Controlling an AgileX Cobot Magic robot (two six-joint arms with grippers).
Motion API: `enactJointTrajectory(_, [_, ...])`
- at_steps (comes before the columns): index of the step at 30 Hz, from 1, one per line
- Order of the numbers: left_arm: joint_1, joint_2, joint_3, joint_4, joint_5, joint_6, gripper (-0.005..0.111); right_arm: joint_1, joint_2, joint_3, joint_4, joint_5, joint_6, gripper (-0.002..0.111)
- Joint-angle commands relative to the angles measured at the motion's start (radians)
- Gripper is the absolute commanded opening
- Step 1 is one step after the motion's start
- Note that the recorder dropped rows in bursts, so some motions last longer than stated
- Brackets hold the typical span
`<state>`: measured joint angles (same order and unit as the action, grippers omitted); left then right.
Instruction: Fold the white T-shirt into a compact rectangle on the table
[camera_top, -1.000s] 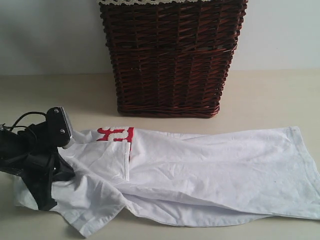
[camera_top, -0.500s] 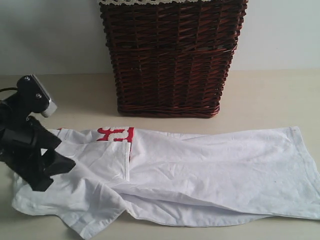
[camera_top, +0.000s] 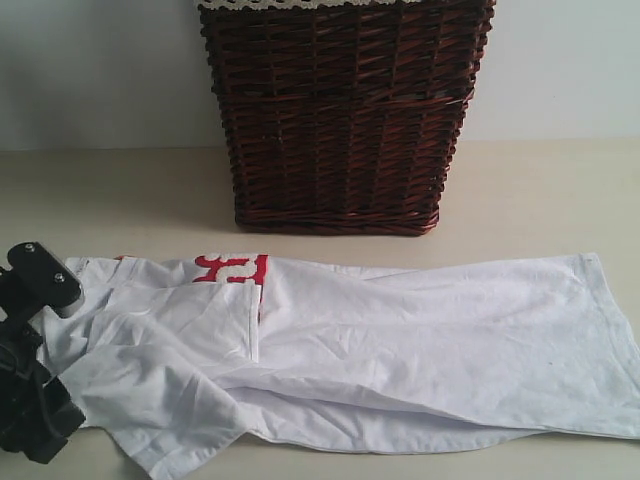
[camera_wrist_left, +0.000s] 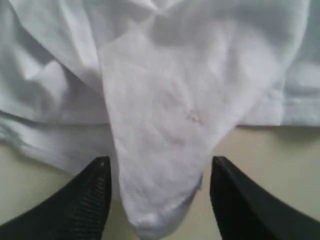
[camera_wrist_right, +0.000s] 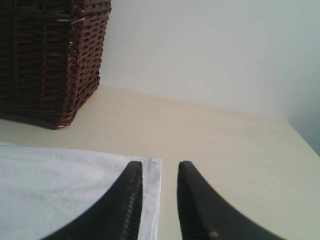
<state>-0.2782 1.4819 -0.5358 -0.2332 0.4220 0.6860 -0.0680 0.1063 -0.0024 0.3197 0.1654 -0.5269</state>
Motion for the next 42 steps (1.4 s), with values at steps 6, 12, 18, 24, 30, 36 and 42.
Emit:
enactJointTrajectory(6, [0.000, -0.039, -0.017, 0.035, 0.061, -0.008, 0.000, -0.005, 0.000, 0.002, -0.002, -0.009, 0.002, 0.025])
enactJointTrajectory(12, [0.000, -0.110, -0.112, 0.035, 0.148, -0.014, 0.000, -0.005, 0.000, 0.002, -0.002, -0.009, 0.002, 0.025])
enactJointTrajectory(18, [0.000, -0.108, -0.173, -0.089, 0.299, -0.010, 0.000, -0.005, 0.000, 0.002, -0.002, -0.009, 0.002, 0.025])
enactJointTrajectory(24, [0.000, -0.108, -0.173, -0.104, 0.439, 0.021, 0.000, -0.005, 0.000, 0.002, -0.002, -0.009, 0.002, 0.025])
enactJointTrajectory(30, [0.000, -0.108, -0.173, -0.104, 0.466, 0.021, 0.000, -0.005, 0.000, 0.002, -0.002, -0.009, 0.002, 0.025])
enactJointTrajectory(36, [0.000, -0.108, -0.173, -0.102, 0.505, 0.021, 0.000, -0.005, 0.000, 0.002, -0.002, -0.009, 0.002, 0.025])
enactJointTrajectory(42, [0.000, -0.108, -0.173, -0.102, 0.444, 0.021, 0.000, -0.005, 0.000, 0.002, -0.002, -0.009, 0.002, 0.025])
